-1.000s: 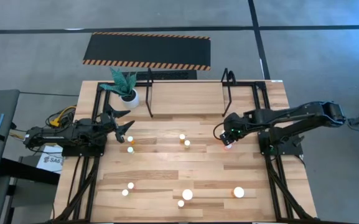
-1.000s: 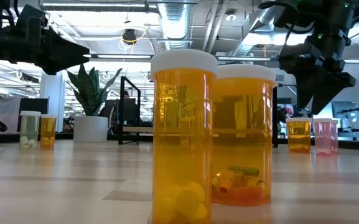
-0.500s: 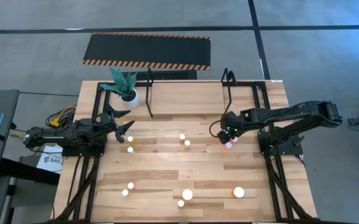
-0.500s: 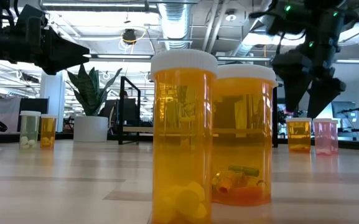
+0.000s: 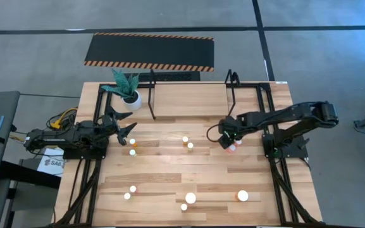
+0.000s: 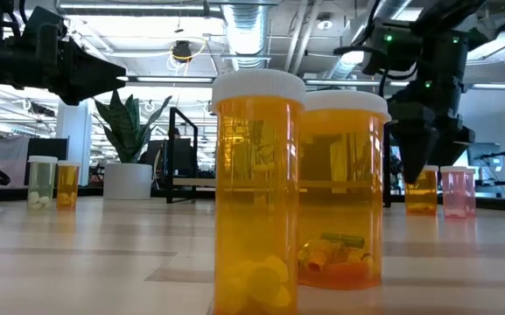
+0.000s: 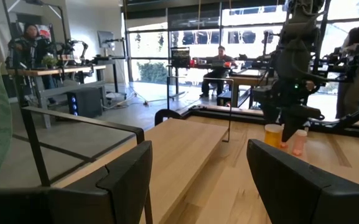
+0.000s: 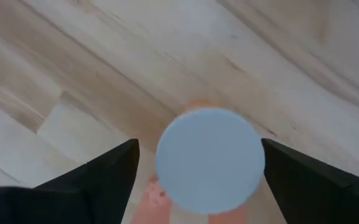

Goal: Pick and place medicine bottles onto shelf by color
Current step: Put the top right big orange pill bottle on the shelf

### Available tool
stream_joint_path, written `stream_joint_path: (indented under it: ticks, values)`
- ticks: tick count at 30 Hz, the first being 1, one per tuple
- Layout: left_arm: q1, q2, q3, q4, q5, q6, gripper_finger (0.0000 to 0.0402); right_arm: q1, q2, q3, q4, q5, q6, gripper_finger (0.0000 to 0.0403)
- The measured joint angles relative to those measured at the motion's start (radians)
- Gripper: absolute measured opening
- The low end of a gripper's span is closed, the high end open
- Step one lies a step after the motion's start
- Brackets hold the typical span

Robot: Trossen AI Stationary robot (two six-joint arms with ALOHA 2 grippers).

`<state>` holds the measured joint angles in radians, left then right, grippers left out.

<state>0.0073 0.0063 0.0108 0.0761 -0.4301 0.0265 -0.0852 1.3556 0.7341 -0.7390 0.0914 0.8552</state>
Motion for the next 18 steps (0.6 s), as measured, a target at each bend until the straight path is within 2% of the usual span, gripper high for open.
stream_joint_path:
  ticks: [18]
  values:
    - [0.000,0.000,0.000,0.000,0.000,0.000,0.0249,-0.024,0.006,0.000,0.014,-0.016,-0.018,0.0266]
